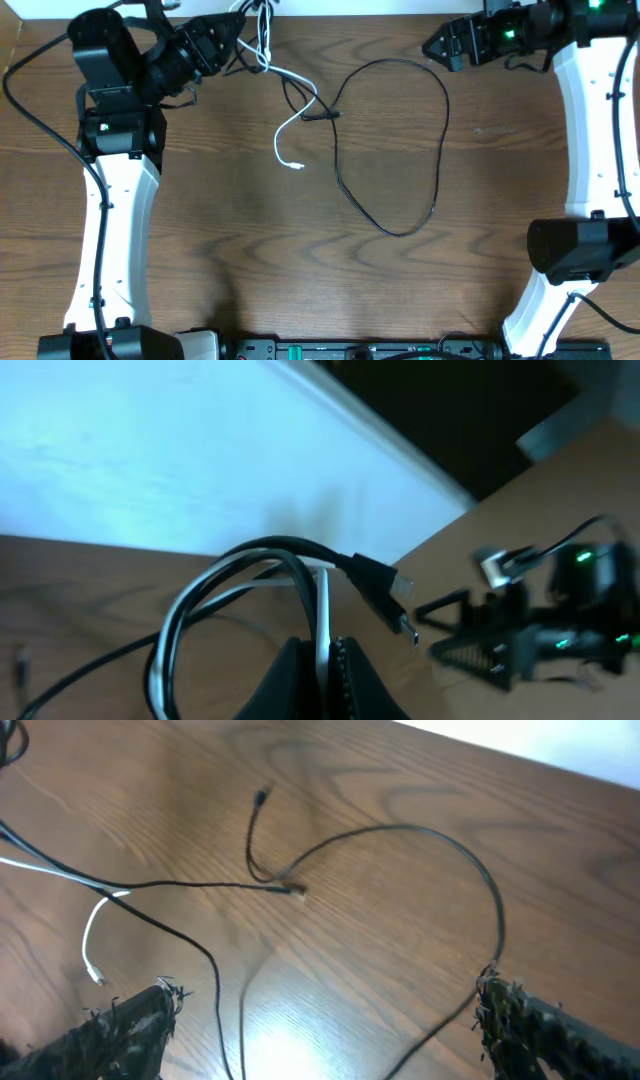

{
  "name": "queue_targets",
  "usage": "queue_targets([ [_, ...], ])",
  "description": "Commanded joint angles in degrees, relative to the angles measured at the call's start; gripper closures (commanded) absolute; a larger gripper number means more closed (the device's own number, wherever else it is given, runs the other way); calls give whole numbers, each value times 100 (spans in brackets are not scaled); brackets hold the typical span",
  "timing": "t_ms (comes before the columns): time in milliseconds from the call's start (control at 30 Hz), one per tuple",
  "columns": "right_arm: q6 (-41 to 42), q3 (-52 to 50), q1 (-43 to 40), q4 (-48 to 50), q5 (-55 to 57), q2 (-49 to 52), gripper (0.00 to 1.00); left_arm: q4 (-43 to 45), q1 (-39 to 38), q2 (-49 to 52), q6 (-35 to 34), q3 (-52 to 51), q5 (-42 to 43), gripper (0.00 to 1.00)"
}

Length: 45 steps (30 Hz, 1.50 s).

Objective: Untangle cables

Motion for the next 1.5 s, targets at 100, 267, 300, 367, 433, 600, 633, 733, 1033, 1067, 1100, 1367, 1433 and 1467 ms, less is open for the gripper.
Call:
queue_targets([
  [100,-66,-26,396,262,-404,-4,8,463,17,-157,-1239,72,223,92],
  [267,-68,-28,728,363,-404,-4,9,564,17,-157,-1663,72,223,92],
  [300,-70,-28,772,361,-402,-4,9,573,17,-157,-1746,72,223,92],
  [367,-142,-42,863,356,-402,-4,10,601,17,-157,-1941,72,205,93],
  [433,-173,-76,933,358,-402,-4,10,721,17,-157,-2203,72,199,93],
  [600,-280,-273,1051,365,-407,-4,12,1432,20,-157,-3147,72,107,93],
  [633,-280,-328,1054,393,-407,-4,12,1530,17,-157,-3283,72,59,93],
  [733,-282,-540,1064,546,-568,-4,14,1740,17,-157,-3613,72,-61,93],
  [1033,-831,-1471,1228,1591,-1432,-4,14,1753,17,-157,-4074,72,-138,92],
  [1067,-1139,-1663,1294,1720,-1615,-4,14,1755,17,-157,-4072,72,-138,93],
  [1100,-1303,-1740,1327,1740,-1709,-4,14,1753,17,-157,-4072,72,-138,93],
  [1367,-1709,-2334,1626,2337,-1777,-4,20,1753,-15,-157,-4096,72,-136,93],
  [1433,-1528,-2597,1687,2868,-1773,-4,21,1753,-59,-157,-4094,72,-136,93],
  [1467,-1419,-2688,1703,3080,-1770,-4,22,1753,-79,-157,-4094,72,-138,93],
])
